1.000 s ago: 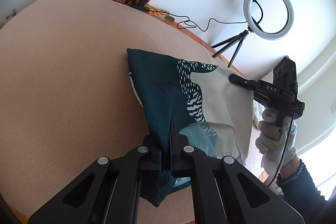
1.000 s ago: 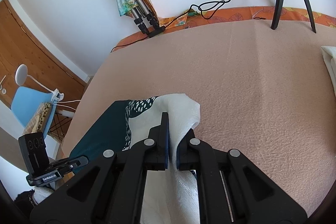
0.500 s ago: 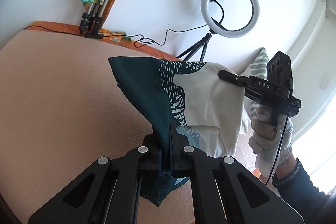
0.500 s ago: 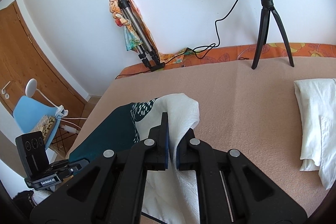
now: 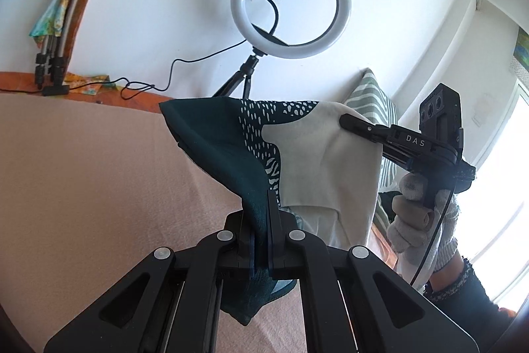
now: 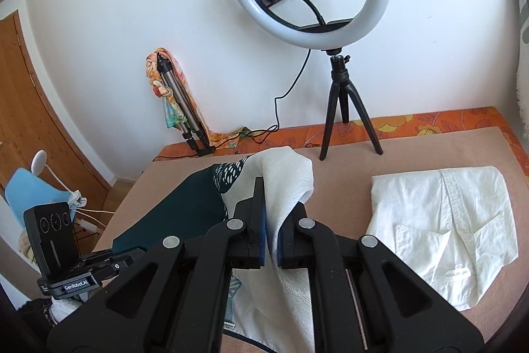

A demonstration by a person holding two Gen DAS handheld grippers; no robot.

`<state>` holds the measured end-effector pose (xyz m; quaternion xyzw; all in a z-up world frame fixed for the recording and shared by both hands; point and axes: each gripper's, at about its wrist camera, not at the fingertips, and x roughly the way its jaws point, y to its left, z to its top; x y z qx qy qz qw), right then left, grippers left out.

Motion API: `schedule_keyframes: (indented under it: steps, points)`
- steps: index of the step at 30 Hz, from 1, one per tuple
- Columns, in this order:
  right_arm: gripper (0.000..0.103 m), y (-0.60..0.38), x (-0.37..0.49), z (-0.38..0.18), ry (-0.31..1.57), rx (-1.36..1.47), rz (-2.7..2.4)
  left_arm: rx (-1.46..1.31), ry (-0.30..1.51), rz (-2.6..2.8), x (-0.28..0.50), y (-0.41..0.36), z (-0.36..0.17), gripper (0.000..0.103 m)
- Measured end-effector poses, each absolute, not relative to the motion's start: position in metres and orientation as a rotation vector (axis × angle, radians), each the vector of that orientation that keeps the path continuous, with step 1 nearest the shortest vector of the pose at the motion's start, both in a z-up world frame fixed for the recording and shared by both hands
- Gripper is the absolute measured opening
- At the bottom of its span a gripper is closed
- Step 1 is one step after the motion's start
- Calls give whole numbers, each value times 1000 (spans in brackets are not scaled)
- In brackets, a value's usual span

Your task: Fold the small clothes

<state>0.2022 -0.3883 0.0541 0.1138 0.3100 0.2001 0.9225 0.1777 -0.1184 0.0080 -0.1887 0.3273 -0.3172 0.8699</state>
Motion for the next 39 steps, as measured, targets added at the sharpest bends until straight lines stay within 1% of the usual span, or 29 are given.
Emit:
schedule_keyframes:
  steps: [8,17,28,39]
  points:
    - [5,-474,211,74,605,253,311,-365,682,-755,202,-193,15,3]
    - [5,-553,236,73,611,238,227,-342,698,-825,225,-267,5,3]
    - [5,-610,283,25,675,242,208,-305,754,-846,254,-325,-31,3]
    - [5,-644,316,-39,747,292,200,-267,824,-800,269,-334,-66,3]
